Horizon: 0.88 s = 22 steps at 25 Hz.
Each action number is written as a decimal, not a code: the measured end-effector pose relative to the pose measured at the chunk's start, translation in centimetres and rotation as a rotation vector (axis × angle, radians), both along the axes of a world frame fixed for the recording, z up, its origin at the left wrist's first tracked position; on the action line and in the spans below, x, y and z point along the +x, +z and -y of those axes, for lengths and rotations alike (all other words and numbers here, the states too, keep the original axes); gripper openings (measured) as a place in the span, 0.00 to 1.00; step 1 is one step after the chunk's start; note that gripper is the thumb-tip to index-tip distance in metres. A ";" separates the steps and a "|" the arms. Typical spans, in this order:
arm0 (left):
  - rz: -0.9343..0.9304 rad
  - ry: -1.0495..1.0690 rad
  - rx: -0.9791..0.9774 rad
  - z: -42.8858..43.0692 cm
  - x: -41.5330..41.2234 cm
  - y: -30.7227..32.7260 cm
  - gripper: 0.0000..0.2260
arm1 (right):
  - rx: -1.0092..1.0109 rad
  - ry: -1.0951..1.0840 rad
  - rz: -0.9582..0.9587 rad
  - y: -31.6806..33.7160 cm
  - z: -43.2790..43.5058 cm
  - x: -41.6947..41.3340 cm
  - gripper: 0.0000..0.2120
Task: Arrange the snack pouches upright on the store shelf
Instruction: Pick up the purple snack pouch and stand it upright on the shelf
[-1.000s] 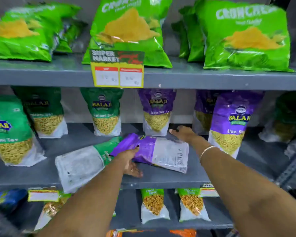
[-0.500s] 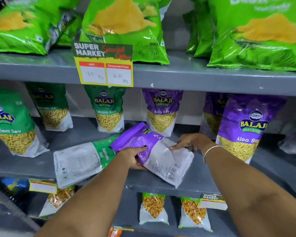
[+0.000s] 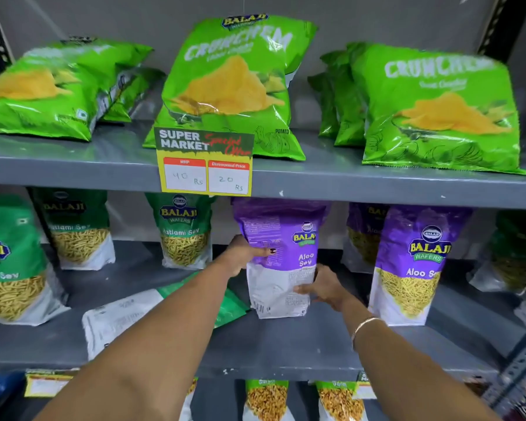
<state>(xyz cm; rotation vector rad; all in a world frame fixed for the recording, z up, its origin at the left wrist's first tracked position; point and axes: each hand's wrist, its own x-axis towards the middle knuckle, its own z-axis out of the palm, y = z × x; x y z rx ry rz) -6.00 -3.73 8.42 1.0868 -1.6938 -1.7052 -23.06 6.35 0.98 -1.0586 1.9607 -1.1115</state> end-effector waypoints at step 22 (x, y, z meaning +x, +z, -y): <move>0.192 -0.298 -0.064 1.0 -2.3 -4.5 0.34 | 0.201 0.099 0.265 -0.4 -1.3 -0.2 0.42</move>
